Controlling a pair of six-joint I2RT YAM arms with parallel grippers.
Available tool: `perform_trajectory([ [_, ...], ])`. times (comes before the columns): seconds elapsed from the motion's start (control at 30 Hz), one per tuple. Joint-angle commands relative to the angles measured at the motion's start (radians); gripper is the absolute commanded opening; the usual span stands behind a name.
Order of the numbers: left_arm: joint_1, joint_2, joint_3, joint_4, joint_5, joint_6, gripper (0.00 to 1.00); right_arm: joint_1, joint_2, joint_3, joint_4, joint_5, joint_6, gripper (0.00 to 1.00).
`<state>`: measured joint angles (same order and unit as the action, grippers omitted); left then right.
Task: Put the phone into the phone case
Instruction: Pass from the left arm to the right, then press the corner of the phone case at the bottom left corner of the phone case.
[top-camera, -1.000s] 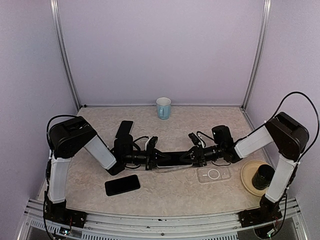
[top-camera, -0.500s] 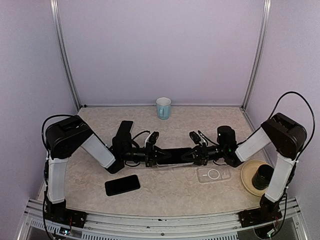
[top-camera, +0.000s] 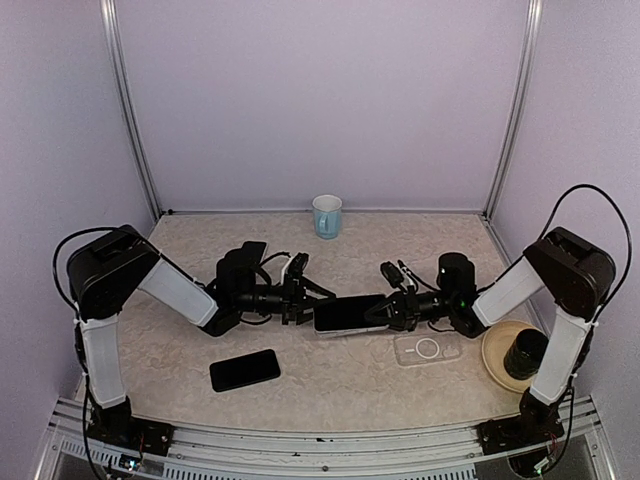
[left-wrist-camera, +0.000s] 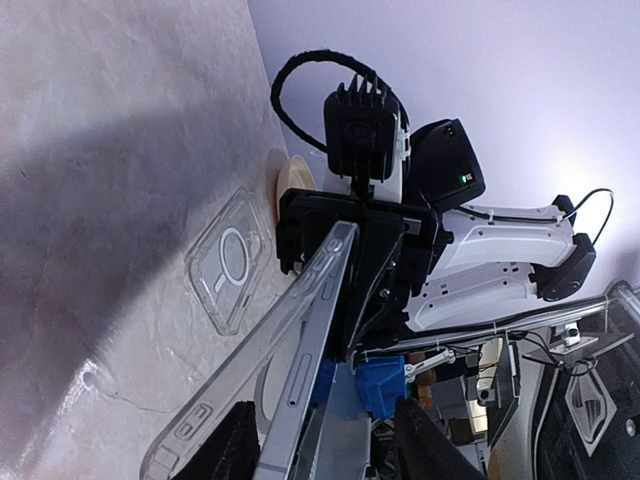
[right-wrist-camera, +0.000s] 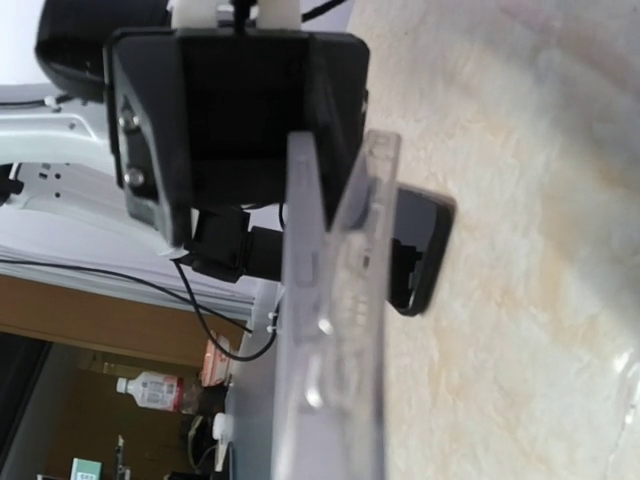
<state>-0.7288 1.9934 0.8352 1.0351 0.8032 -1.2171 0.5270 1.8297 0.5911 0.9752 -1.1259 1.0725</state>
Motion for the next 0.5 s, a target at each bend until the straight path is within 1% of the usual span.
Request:
perform_trajectory([
  [0.0,0.031,-0.119,0.001,-0.196,-0.058,0.153,0.48,-0.006,-0.084,-0.001,-0.074,-0.039,-0.092,0.0],
  [0.13,0.046,-0.19,0.024,-0.356,-0.093,0.272,0.51,-0.008,-0.141,0.025,-0.245,-0.036,-0.224,0.0],
  [0.3,0.052,-0.26,0.067,-0.529,-0.118,0.434,0.55,-0.007,-0.227,0.072,-0.532,-0.006,-0.483,0.0],
  [0.47,0.046,-0.287,0.104,-0.606,-0.094,0.513,0.58,0.001,-0.307,0.094,-0.73,0.027,-0.686,0.0],
])
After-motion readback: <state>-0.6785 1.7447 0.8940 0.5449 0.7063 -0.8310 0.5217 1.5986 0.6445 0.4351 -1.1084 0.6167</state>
